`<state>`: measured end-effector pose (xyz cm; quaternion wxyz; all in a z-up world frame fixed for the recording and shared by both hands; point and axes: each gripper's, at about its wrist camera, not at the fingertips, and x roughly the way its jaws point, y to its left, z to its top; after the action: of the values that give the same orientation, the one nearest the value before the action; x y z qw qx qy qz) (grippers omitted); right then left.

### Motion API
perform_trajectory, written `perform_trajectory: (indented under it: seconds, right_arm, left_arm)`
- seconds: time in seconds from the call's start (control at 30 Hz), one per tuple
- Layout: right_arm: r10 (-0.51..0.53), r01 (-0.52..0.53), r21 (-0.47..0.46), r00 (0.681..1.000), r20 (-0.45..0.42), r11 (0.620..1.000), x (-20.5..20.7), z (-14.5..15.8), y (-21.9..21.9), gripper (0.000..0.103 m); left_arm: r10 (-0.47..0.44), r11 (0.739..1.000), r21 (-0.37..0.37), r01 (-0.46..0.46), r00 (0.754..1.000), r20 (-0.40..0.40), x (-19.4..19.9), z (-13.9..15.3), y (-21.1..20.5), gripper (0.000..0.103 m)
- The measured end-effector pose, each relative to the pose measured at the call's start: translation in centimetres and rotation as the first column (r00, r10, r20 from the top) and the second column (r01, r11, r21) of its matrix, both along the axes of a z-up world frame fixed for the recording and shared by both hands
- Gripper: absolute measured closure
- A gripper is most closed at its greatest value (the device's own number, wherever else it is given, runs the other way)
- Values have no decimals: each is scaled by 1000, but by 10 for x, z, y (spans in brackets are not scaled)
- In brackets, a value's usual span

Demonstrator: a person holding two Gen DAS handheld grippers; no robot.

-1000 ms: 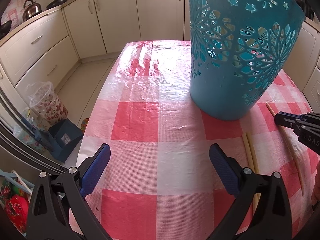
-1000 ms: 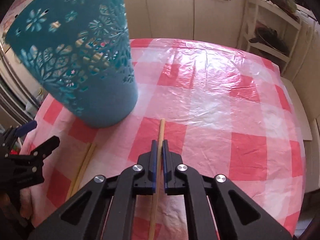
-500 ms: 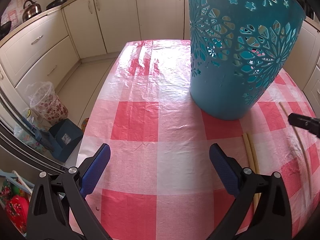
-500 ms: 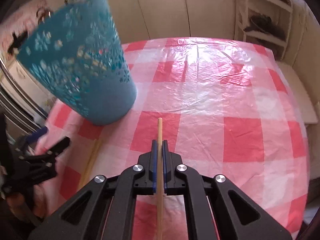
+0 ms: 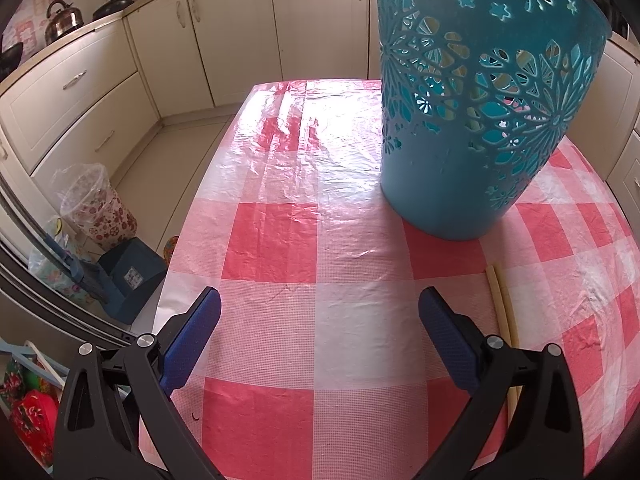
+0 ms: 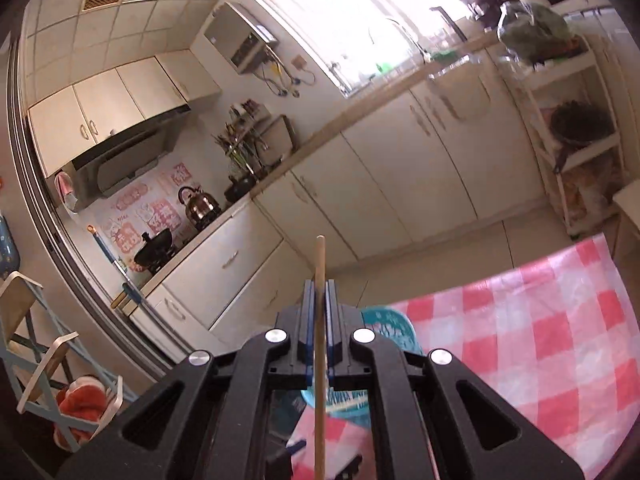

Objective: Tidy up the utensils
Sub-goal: 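Lift the stick with the right gripper and drop it into the basket, then close the left gripper on a stick while the right gripper returns to the sticks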

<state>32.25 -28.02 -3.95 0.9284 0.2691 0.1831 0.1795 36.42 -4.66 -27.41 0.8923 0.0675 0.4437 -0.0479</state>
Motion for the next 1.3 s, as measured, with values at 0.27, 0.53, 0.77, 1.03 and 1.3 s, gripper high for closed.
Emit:
perform_trajectory:
  seconds: [0.27,0.53,0.77,1.03,1.3]
  right_arm:
    - [-183,205,-243,977,112,948,45,-20,48,97]
    - [-113,116,-325,993,28,939,23,-54,47,83]
    - [-157,135,-305,986,-47,943,-51,-75,24,67]
    - [-59,-94,-332,904,-423,939,-74,-182,54,77]
    - [-79,-136,-397,873,-481,908,-45,-201,81,87]
  left_arm:
    - [1,1000,-19,-1,1000,3,1,2,5,8]
    - [0,1000,-24,0,1000,4,1,2,4,8]
    - [7,1000,-20,-7,1000,3,1,1,3,8]
    - [16,1000,-15,-15,1000,3,3,0,2,8]
    - [21,999,-27,-21,1000,5,3,0,6,8]
